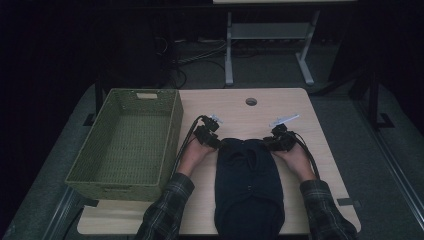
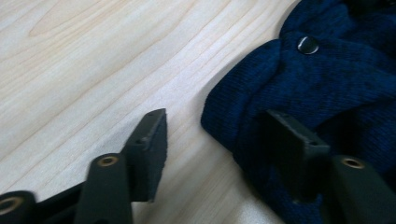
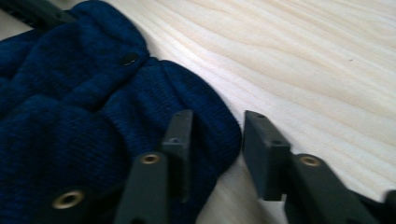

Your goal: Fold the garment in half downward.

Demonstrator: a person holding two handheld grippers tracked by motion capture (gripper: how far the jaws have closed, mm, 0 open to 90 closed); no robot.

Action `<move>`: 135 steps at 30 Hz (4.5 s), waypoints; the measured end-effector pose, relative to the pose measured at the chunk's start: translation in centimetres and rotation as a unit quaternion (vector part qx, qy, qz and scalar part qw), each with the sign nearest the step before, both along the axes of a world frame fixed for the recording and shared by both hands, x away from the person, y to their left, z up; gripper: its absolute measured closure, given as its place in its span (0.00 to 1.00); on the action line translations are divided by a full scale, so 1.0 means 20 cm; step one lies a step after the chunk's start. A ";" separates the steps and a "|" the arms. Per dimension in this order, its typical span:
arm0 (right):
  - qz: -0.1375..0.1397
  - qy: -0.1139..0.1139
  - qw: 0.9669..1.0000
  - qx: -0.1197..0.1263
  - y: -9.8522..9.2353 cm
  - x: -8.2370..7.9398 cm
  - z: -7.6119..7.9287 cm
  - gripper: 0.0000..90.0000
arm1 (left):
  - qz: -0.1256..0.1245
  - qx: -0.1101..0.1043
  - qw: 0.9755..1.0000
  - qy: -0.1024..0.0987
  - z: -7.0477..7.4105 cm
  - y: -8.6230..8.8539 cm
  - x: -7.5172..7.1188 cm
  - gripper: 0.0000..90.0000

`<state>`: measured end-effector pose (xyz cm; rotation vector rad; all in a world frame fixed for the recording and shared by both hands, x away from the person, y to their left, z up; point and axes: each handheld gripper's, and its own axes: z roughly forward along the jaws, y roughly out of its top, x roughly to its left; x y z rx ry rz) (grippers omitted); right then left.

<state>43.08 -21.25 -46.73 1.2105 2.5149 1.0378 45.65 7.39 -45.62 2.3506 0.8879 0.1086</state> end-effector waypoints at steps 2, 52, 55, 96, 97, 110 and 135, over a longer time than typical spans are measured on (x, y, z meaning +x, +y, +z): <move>0.001 0.005 1.000 0.003 0.00 0.00 0.00 0.75 | -0.008 -0.006 1.000 0.004 0.00 0.00 0.00 0.55; -0.013 -0.075 0.997 -0.005 0.05 0.07 0.43 0.89 | 0.036 -0.017 0.995 -0.095 0.45 0.04 0.00 0.91; -0.010 -0.078 0.997 -0.008 0.05 0.08 0.46 0.89 | 0.039 -0.018 0.994 -0.103 0.48 0.04 0.00 0.91; 0.017 -0.142 0.989 0.025 0.05 -0.35 0.45 0.89 | 0.009 -0.069 0.985 -0.156 0.47 0.13 -0.42 0.91; 0.017 -0.142 0.989 0.023 0.05 -0.36 0.45 0.89 | 0.010 -0.069 0.985 -0.159 0.47 0.13 -0.42 0.91; 0.007 -0.181 0.983 0.017 0.07 -0.22 0.65 0.89 | 0.025 -0.078 0.977 -0.198 0.68 0.13 -0.30 0.91; 0.043 -0.164 0.985 0.025 0.09 -0.53 0.45 0.88 | -0.015 -0.067 0.982 -0.177 0.48 0.19 -0.62 0.90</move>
